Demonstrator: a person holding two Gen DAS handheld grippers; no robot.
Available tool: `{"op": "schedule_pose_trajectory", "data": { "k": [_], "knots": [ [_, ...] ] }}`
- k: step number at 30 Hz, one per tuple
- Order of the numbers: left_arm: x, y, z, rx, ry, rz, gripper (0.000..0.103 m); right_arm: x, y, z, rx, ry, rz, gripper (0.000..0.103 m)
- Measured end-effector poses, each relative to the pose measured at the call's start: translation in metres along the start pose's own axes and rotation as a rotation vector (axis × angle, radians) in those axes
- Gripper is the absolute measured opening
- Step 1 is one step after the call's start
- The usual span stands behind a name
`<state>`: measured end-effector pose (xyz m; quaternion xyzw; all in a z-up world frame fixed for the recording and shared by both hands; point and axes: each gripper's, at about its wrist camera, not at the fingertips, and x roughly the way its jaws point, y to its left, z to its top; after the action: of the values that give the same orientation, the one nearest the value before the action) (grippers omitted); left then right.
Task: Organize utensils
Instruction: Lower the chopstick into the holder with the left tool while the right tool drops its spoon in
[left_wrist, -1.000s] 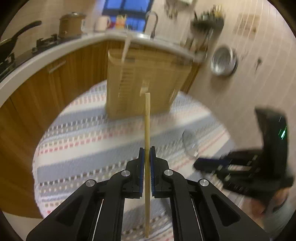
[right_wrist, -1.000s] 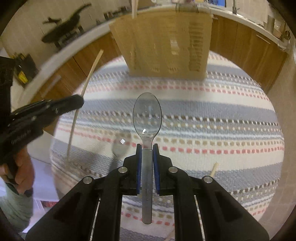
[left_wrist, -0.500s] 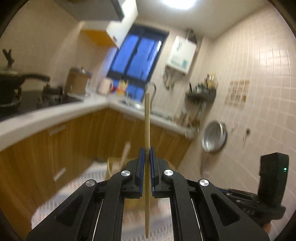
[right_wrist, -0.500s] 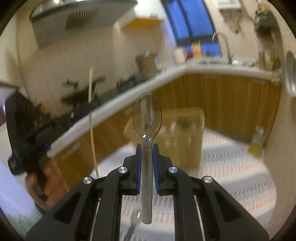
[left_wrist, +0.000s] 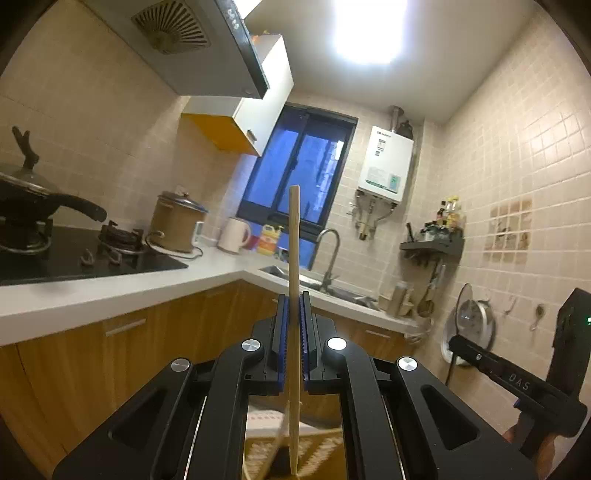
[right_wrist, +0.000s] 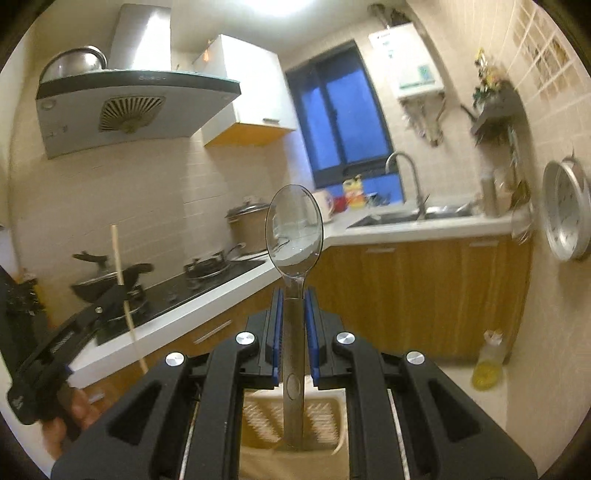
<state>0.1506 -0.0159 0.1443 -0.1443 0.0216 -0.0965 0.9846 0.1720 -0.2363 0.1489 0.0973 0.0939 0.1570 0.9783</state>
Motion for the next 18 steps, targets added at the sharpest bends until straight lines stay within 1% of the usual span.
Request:
{"op": "schedule_pose_trajectory", "data": {
  "k": [2, 7, 9, 14, 18],
  "knots": [
    [0.01, 0.004, -0.006, 0.011, 0.002, 0.016, 0.003, 0.01, -0.001, -0.008, -0.017, 0.006, -0.008, 0.01],
    [0.027, 0.015, -0.028, 0.017, 0.022, 0.046, 0.003, 0.029, -0.001, -0.03, -0.053, -0.014, -0.034, 0.01],
    [0.032, 0.022, -0.036, 0.012, 0.038, 0.057, 0.003, 0.035, -0.008, -0.037, -0.041, -0.009, -0.02, 0.01],
    [0.041, 0.034, -0.054, -0.008, 0.088, 0.084, 0.004, 0.043, -0.015, -0.053, -0.042, 0.002, -0.019, 0.01],
    [0.04, 0.032, -0.061, 0.013, 0.091, 0.092, 0.004, 0.044, -0.015, -0.062, -0.062, 0.008, -0.012, 0.01]
  ]
}}
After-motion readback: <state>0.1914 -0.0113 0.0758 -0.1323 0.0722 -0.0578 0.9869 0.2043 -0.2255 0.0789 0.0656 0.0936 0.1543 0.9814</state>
